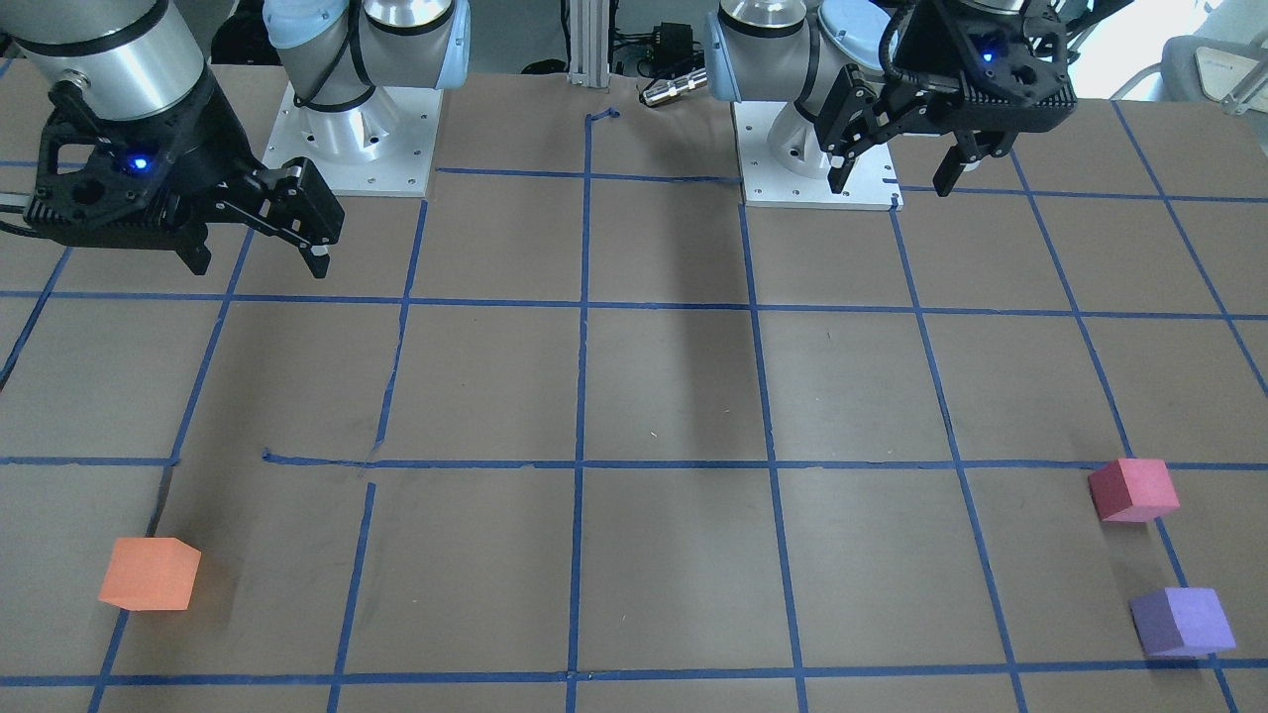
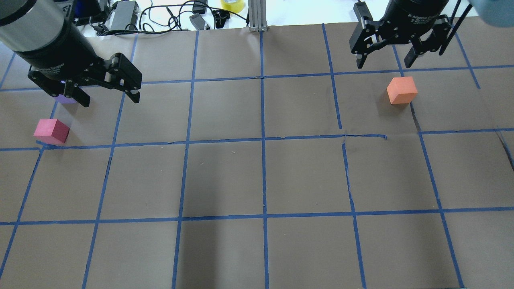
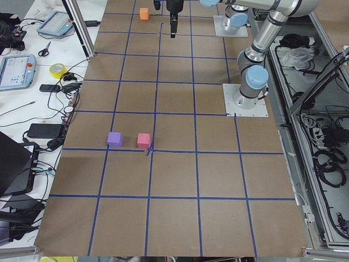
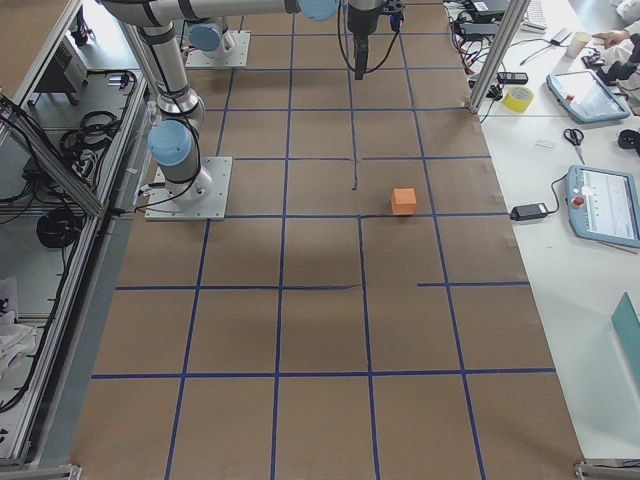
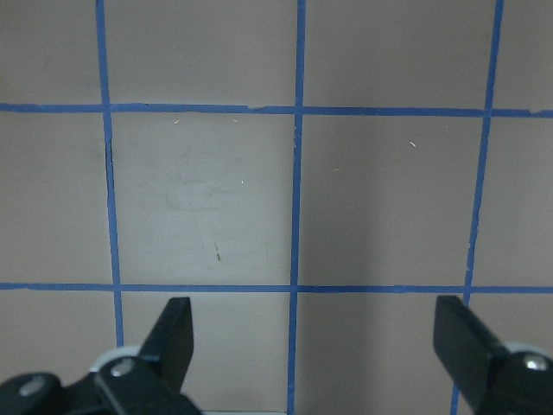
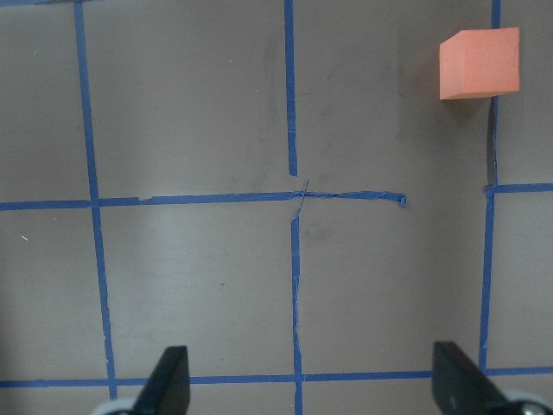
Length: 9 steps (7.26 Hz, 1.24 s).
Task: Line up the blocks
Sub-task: 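Move the right gripper toward the orange cube while the left gripper rises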
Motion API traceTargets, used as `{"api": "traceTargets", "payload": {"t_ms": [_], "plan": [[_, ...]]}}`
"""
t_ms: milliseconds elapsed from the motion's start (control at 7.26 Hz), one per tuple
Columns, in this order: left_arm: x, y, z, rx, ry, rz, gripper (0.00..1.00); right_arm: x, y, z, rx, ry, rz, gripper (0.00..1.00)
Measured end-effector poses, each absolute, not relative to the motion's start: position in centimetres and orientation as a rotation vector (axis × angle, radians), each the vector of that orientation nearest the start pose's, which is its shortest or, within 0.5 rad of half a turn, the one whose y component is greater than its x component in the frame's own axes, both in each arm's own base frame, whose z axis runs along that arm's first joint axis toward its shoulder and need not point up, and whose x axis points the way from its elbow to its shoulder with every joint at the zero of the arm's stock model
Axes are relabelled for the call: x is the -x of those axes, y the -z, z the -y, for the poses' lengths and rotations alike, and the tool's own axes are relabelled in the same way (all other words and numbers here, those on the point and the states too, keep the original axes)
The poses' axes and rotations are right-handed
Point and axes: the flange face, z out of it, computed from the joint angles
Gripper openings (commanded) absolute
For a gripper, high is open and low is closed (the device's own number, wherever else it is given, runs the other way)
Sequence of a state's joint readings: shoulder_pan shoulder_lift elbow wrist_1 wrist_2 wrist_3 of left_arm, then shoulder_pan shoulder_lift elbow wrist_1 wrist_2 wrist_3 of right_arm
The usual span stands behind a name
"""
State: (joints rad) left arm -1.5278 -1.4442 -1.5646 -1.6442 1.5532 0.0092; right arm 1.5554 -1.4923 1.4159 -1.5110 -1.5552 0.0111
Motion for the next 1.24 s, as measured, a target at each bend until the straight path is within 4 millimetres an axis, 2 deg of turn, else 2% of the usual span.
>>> {"api": "traceTargets", "payload": {"t_ms": [551, 964, 1101, 1239], "plan": [[11.5, -54.2, 45.2, 0.050, 0.092, -3.155, 1.00, -12.1, -52.2, 52.8, -0.058, 0.036, -3.133, 1.00], [11.1, -55.4, 48.1, 0.052, 0.122, -3.138, 1.00, -10.8, -51.2, 53.7, -0.092, 0.015, -3.135, 1.00], [11.1, -55.3, 48.6, 0.047, 0.125, -3.137, 1.00, -8.8, -49.6, 55.3, -0.136, -0.014, -3.131, 0.99], [11.2, -55.1, 48.7, 0.043, 0.128, -3.137, 1.00, -5.4, -47.2, 58.0, -0.196, -0.021, -3.126, 0.99]]}}
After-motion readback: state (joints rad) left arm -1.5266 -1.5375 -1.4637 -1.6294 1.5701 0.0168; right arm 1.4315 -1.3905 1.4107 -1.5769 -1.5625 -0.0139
